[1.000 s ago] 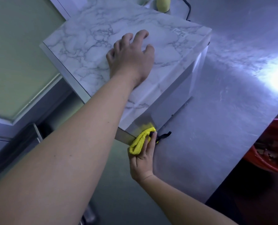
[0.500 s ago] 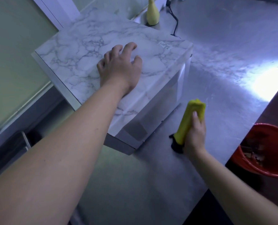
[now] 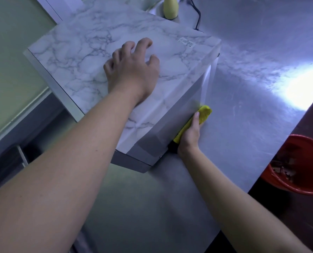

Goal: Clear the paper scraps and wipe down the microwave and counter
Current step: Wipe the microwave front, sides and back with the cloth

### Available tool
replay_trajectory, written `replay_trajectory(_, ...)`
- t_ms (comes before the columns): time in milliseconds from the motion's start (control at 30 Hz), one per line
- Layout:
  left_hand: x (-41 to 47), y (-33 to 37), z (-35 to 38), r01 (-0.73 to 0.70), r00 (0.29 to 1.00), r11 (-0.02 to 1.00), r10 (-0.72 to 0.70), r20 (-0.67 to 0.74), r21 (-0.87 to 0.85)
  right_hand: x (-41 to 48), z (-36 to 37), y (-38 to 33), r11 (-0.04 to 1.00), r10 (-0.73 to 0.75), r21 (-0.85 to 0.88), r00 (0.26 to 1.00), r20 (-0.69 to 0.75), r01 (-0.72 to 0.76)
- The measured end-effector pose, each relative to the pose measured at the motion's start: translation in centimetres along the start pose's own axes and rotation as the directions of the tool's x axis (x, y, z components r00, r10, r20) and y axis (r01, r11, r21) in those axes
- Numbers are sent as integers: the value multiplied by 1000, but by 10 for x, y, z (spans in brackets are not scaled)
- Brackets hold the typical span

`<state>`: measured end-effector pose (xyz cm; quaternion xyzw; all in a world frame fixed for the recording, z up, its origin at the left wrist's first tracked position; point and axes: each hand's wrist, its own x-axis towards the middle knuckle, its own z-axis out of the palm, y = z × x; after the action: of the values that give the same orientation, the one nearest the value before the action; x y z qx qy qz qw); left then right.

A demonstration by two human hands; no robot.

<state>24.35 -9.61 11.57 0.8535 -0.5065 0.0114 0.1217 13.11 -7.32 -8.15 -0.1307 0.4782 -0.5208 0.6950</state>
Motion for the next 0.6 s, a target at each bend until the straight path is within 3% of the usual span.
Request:
replay_trajectory(133, 0, 0, 1, -12, 1000, 1000, 12, -6, -9, -47, 2, 30, 1000, 0, -28, 1000, -25, -1)
replay_trajectory(300, 1, -1, 1, -11, 1000, 1000, 11, -15, -16, -124, -2, 71, 976, 157, -157, 987, 17, -152)
replay_trajectory(467, 0, -1, 1, -8, 1000, 1000, 7, -16, -30, -194, -6, 92, 926, 220, -347, 961, 168, -151)
replay_trajectory(600, -1, 0, -2, -5, 1000, 999, 5, -10, -40, -212, -29, 70, 942, 220, -315, 923, 314, -117)
